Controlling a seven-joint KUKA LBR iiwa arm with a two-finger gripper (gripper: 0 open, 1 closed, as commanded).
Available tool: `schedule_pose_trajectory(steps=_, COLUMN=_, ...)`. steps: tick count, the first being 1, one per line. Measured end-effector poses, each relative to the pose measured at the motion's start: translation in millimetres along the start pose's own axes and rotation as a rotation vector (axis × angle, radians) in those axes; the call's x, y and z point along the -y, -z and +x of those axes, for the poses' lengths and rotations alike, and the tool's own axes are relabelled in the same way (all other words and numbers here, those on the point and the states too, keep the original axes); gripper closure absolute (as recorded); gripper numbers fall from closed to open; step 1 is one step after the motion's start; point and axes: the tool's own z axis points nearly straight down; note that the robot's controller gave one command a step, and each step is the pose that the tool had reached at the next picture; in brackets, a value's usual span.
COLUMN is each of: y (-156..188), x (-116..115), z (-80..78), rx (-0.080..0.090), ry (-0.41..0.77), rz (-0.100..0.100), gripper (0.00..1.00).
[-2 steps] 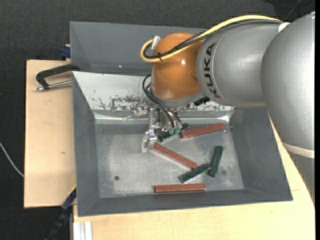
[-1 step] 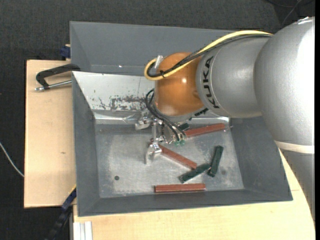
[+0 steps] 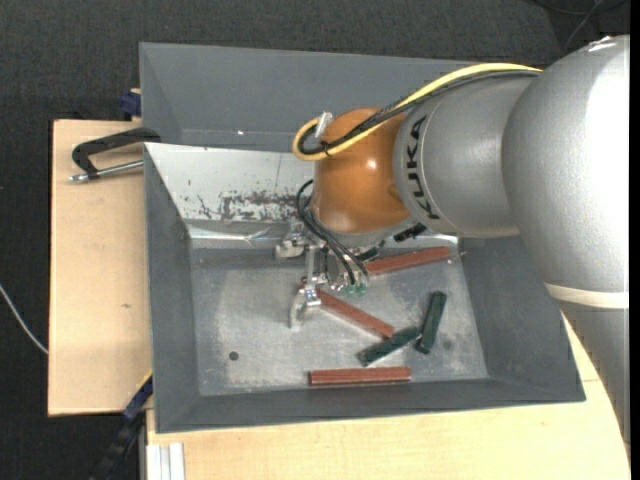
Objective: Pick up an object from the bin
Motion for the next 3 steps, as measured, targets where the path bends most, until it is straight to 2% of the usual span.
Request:
schedule_pose_trajectory(steps=1, y=5.3, x=10.8, z=2.9, rx=-0.003, ry=0.103, rz=0.002, gripper=0.00)
schedule_pose_trajectory(steps=2, y=4.3, x=58.4, z=-7.8, rx=-0.005, ry=0.146, rz=0.002, gripper=1.00)
schedule_pose_trajectory(steps=3, y=4.4, x=58.4, z=-7.9, rx=-0.005, ry=0.145, rz=0.002, gripper=1.00)
